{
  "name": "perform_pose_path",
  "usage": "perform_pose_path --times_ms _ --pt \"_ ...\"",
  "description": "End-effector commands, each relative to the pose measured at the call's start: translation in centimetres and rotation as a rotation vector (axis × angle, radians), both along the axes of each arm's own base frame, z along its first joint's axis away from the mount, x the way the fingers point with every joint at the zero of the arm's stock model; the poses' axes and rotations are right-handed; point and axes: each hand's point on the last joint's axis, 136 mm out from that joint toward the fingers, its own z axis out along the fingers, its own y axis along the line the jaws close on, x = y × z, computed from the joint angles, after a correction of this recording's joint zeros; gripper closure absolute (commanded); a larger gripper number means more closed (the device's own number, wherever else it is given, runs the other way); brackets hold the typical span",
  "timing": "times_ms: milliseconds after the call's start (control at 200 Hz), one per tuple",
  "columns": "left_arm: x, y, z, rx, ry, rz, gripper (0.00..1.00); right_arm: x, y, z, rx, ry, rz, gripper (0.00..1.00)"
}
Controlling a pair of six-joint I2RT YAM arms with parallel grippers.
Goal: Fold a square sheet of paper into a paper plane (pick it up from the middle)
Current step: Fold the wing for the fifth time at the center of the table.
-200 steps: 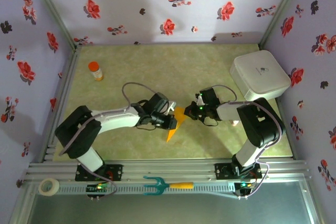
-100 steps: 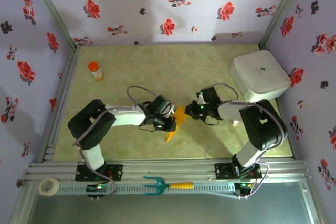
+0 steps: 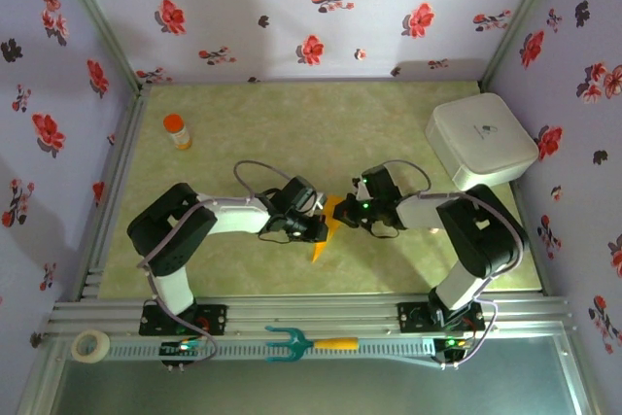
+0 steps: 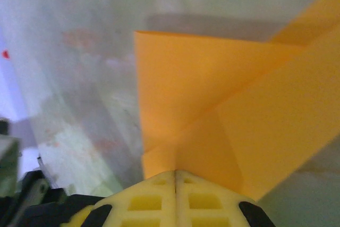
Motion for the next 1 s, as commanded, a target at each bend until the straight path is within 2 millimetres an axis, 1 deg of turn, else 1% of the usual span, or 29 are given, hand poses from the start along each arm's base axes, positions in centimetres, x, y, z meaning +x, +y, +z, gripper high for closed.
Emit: perform_pose_path --times_ms 0,80,195,295,445,565,620,760,840,865,920,995 --pt "0.0 1.5 -2.4 0.070 0.035 0.044 0.99 0.8 -1.3 -1.1 -0.059 0.002 -0.023 0.97" --pt "0.0 1.5 -2.5 0.072 0.041 0.044 1.00 2.3 -2.3 -0.9 -0.052 -0.020 -0.061 0.96" --pt "-0.1 1.4 -2.9 0.081 0.059 0.037 1.00 4.9 -3.7 -0.1 0.020 -0.053 -0.131 0.95" --pt "-0.3 1.2 -3.2 0.081 0.074 0.034 1.00 6.6 -5.1 -0.2 0.035 -0.049 -0.177 0.93" --pt "-0.2 1.2 -3.1 0.079 0.073 0.034 1.00 8.0 -6.5 0.5 0.054 -0.063 -0.214 0.92" --pt "-0.3 1.2 -3.1 0.077 0.072 0.034 1.00 8.7 -6.9 1.5 0.050 -0.087 -0.219 0.91" --pt "-0.2 1.2 -3.0 0.077 0.070 0.038 1.00 8.7 -7.1 1.8 0.028 -0.083 -0.216 0.91" --pt "0.1 1.4 -2.8 0.086 0.055 0.046 1.00 8.3 -7.0 3.9 0.049 -0.117 -0.218 0.89" --pt "0.5 1.8 -2.6 0.099 0.036 0.069 1.00 7.5 -7.1 4.3 0.038 -0.118 -0.224 0.89" --pt "0.6 1.9 -2.5 0.107 0.028 0.078 0.98 7.0 -7.0 4.2 0.037 -0.113 -0.222 0.89" --pt "1.1 2.5 -2.5 0.134 0.016 0.103 0.97 6.2 -6.6 4.2 0.036 -0.105 -0.209 0.89" --pt "1.7 2.7 -2.0 0.137 -0.004 0.113 0.97 5.0 -5.9 4.2 0.028 -0.096 -0.184 0.88"
